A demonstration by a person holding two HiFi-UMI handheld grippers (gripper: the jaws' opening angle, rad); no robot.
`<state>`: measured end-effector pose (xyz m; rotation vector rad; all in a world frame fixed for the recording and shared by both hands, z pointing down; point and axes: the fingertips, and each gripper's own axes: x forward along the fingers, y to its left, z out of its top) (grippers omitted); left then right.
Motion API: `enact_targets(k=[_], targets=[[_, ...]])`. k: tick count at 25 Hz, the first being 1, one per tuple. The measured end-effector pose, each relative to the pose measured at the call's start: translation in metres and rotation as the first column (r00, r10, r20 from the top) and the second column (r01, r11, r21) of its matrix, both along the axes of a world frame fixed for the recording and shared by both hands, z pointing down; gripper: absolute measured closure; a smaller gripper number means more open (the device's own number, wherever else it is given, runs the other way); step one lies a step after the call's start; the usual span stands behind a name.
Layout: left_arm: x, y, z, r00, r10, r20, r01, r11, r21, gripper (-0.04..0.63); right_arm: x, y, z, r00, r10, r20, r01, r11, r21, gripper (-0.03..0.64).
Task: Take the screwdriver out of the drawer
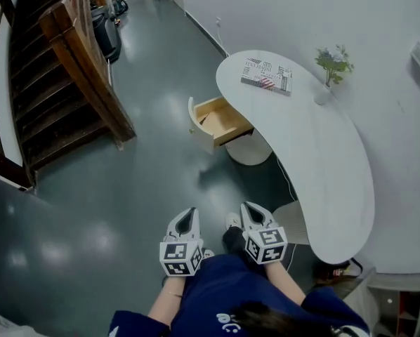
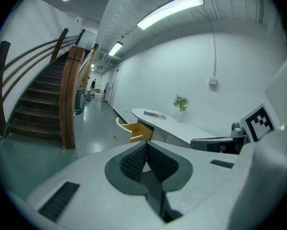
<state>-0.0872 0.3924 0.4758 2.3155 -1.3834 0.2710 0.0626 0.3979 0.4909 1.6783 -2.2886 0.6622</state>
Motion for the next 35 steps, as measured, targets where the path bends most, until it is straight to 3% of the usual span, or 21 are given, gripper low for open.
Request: enact_targets(k=[7,16,21,27,35], targets=[[0.029,-0.063,-0.004,0.999,-0.035,-0.005,0.035,0.999,-0.002,0.591,0.013,-0.077,0.003,0.996,-0.087,0.02,0.087,0.996,-0.01,0.609],[0.076,-0.134,-0.001,0.998,-0.023,0.053,0.024,1.0,-0.014,0.591,0.029,-0.15,0.005,0.977,-0.211,0.045,0.212,0.977,-0.019,0.609],[0.104,-0.158,0.005,0.998,-0.012,0.07,0.015,0.999,-0.044,0.591,0.045,-0.17,0.009,0.972,-0.216,0.087,0.22,0.975,-0.031,0.609],[0.119,-0.177,0.015,0.996,-0.091,0.002,0.091,0.991,-0.1,0.591,0.05,-0.183,0.01,0.953,-0.287,0.093,0.292,0.955,-0.042,0.609],[0.124,-0.2,0.02,0.993,-0.115,-0.002,0.114,0.986,-0.123,0.591,0.055,-0.196,0.016,0.945,-0.317,0.077,0.323,0.942,-0.088,0.609]])
